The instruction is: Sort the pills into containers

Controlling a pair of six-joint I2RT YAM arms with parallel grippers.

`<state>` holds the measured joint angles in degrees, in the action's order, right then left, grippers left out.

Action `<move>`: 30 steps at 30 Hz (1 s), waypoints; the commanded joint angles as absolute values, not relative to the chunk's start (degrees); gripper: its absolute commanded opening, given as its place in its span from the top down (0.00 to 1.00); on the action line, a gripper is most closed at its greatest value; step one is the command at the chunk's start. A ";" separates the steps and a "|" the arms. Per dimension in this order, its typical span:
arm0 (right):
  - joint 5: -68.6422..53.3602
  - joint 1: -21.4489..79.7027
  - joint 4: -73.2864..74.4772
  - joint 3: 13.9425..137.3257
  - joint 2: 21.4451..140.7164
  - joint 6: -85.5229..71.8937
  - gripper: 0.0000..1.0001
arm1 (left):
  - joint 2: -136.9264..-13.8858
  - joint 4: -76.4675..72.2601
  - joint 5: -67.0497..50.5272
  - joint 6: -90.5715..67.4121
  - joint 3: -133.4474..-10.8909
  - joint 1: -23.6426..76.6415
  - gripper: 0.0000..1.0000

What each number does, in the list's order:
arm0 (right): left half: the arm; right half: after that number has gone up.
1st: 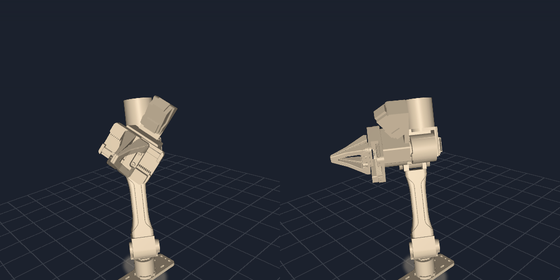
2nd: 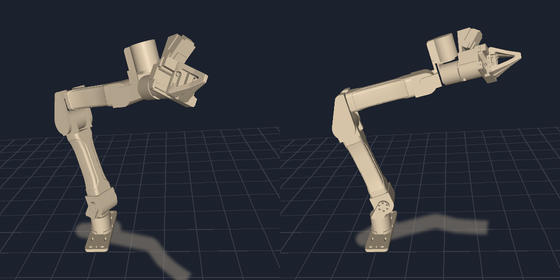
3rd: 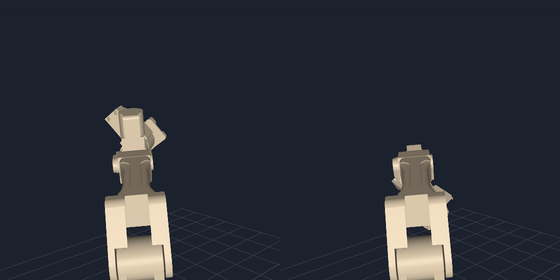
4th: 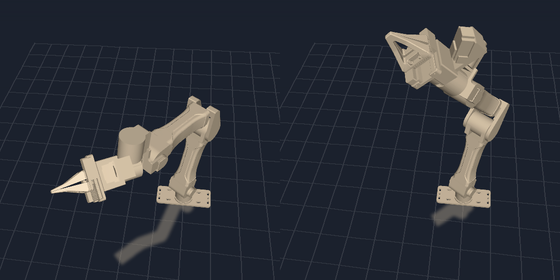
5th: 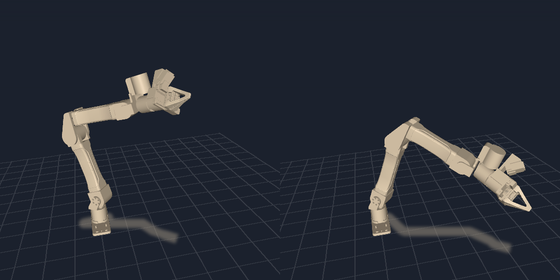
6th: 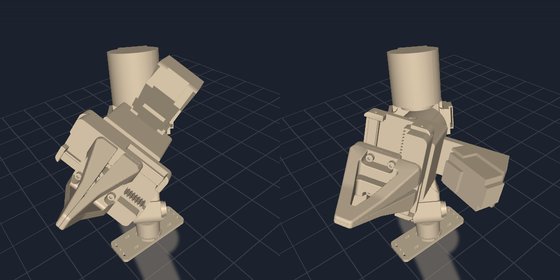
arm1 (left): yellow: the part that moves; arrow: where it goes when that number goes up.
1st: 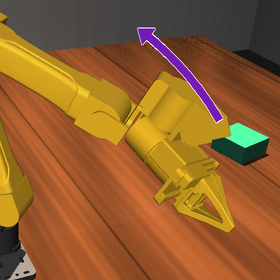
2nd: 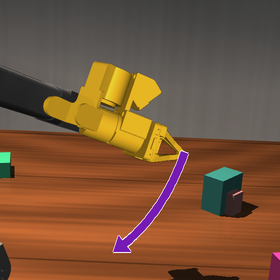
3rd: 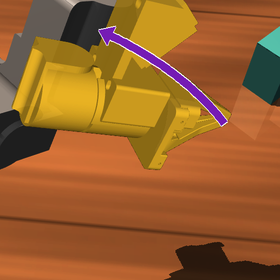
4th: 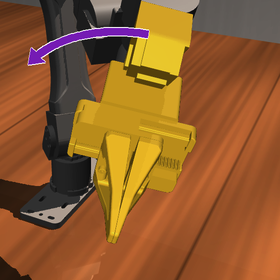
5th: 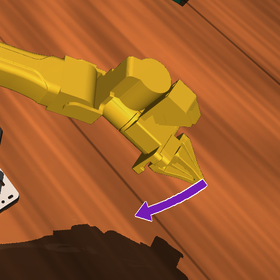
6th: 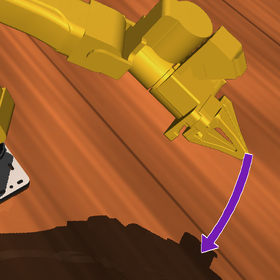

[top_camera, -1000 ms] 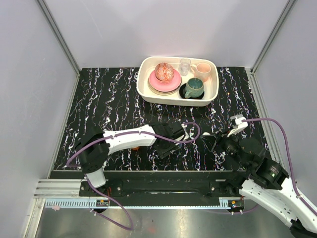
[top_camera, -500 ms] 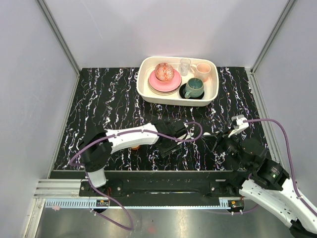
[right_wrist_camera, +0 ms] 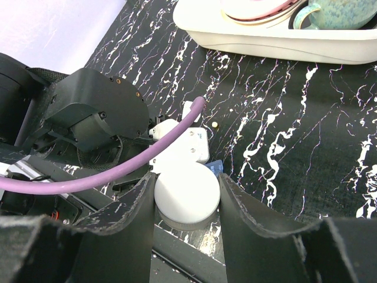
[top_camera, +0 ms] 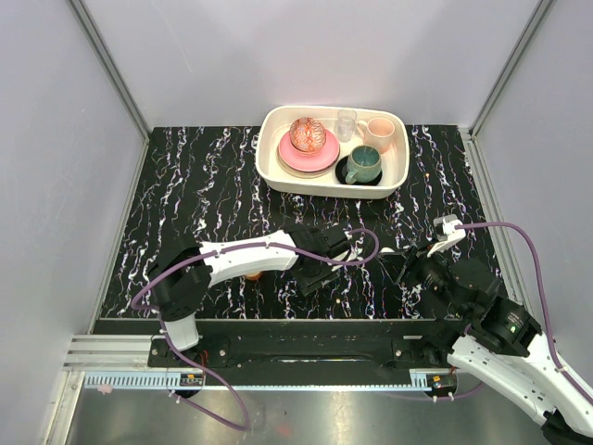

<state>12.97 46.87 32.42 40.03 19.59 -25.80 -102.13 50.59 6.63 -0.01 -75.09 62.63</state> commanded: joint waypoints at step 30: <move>16.09 47.20 30.50 40.69 15.65 -24.61 1.00 | -69.03 1.88 5.97 -4.83 -38.62 62.49 1.00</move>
<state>14.55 46.87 32.42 40.03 17.41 -25.71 -77.30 21.69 5.76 -1.83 -46.37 62.54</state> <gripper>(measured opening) 0.477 0.562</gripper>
